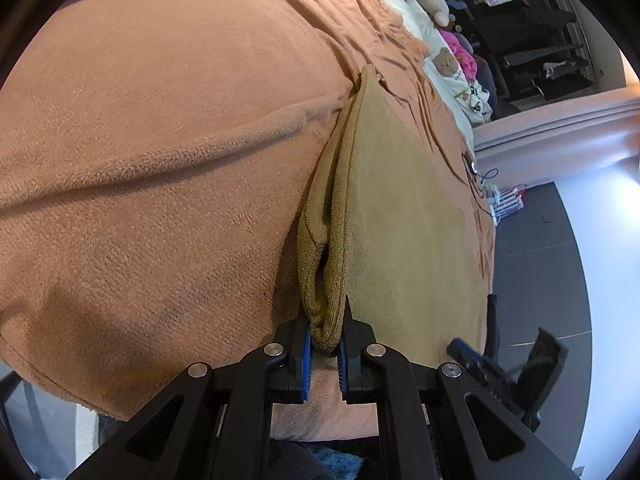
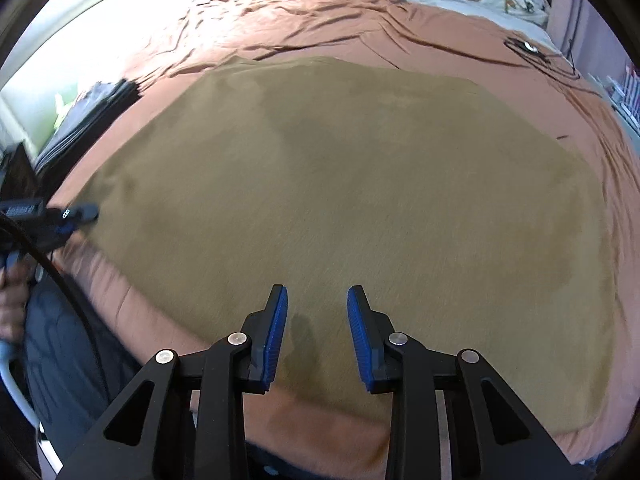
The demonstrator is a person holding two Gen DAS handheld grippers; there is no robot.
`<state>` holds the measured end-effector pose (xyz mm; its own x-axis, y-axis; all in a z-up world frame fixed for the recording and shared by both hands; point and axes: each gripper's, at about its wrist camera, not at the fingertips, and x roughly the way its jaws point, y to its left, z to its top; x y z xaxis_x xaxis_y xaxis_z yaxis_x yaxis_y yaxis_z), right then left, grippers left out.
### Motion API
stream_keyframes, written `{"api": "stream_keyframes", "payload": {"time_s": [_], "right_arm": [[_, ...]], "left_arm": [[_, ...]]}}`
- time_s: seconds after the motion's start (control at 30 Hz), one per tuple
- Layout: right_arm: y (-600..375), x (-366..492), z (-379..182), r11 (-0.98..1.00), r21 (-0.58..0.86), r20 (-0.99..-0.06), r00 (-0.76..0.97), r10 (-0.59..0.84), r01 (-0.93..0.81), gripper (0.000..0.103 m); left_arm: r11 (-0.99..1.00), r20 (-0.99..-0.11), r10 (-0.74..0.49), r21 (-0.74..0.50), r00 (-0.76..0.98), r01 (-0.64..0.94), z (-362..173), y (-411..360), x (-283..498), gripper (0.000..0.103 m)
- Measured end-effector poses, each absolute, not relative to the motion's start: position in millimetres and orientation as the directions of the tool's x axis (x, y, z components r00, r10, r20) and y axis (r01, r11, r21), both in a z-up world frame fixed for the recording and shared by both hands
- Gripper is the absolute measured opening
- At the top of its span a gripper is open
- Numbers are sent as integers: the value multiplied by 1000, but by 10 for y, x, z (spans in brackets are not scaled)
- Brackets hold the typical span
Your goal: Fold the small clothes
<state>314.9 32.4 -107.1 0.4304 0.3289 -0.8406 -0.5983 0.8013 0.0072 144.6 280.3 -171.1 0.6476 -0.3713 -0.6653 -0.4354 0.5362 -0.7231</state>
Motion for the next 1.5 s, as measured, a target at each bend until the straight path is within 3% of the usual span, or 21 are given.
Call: {"api": "stream_keyframes", "payload": {"time_s": [0.93, 1.5], "right_arm": [[936, 4875, -1179, 869, 65, -858, 417, 299, -490, 29], [1289, 5485, -1255, 895, -11, -847, 479, 228, -446, 28]], "left_arm": [[537, -719, -347, -678, 602, -502, -1774, 2810, 1561, 10], [532, -723, -349, -676, 596, -509, -1796, 2819, 1578, 11]]}}
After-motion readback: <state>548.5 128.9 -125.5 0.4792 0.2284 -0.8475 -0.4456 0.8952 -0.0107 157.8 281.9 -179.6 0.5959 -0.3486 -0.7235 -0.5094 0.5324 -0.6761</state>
